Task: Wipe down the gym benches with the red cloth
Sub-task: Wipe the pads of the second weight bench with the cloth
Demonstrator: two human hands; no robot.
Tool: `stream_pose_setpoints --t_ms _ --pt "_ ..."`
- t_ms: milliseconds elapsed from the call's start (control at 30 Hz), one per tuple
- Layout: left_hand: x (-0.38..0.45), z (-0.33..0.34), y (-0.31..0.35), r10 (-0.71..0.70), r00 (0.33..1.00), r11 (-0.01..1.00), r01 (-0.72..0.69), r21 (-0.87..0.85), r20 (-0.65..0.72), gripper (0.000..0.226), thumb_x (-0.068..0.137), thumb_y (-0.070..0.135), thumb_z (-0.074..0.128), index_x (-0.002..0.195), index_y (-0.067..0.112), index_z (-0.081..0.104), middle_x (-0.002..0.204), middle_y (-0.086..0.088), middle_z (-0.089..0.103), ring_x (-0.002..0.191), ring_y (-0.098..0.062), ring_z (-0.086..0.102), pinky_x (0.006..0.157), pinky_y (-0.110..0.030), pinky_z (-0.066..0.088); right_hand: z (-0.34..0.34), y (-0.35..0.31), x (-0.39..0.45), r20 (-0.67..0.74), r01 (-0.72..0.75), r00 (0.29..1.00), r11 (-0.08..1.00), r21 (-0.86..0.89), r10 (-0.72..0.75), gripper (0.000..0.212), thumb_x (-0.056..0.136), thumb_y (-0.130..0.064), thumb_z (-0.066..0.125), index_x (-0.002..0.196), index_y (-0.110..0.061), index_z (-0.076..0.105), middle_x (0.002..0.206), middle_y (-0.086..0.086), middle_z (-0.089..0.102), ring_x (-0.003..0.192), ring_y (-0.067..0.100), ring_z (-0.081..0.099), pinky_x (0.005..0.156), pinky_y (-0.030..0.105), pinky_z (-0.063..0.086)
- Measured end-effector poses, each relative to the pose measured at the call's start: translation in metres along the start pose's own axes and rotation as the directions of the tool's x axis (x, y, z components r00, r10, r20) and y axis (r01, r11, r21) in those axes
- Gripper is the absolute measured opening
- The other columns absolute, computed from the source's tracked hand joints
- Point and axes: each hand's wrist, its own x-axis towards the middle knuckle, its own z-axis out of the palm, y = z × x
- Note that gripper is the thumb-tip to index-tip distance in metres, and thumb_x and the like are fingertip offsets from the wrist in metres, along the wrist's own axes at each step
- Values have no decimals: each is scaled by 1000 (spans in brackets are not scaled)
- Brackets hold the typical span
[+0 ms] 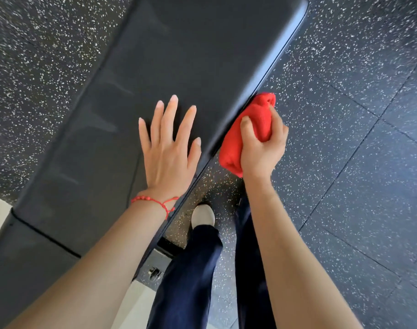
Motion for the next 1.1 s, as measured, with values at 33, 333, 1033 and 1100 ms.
stream_pose_setpoints --t_ms 33,333,1033,1100 --pt "13 2 4 15 1000 1000 -15 4 0 48 90 24 44 138 15 43 147 -17 32 136 -37 24 107 -59 14 0 -4 14 -5 9 1000 1000 -8 -9 44 75 -24 70 117 -25 58 107 -1 51 95 5 50 81 -5 26" --pt "78 21 27 42 997 998 -45 50 59 49 93 26 40 140 15 40 149 -16 30 137 -37 24 107 -59 14 -3 3 6 86 -77 993 997 10 75 44 76 -24 68 119 -23 56 109 -1 48 95 -4 43 85 -1 28" --pt "81 18 37 -36 995 996 29 83 92 47 91 24 41 136 13 39 147 -20 30 136 -36 24 109 -57 13 2 -20 107 68 -24 997 1000 -18 25 46 74 -26 65 119 -22 57 110 0 47 102 5 47 86 -3 25" --pt "90 19 46 -68 995 995 63 77 66 47 91 24 42 136 11 40 147 -22 29 136 -37 24 108 -57 13 1 -14 92 107 -46 993 999 -27 48 46 73 -33 63 118 -23 57 113 2 48 107 7 47 94 6 30"
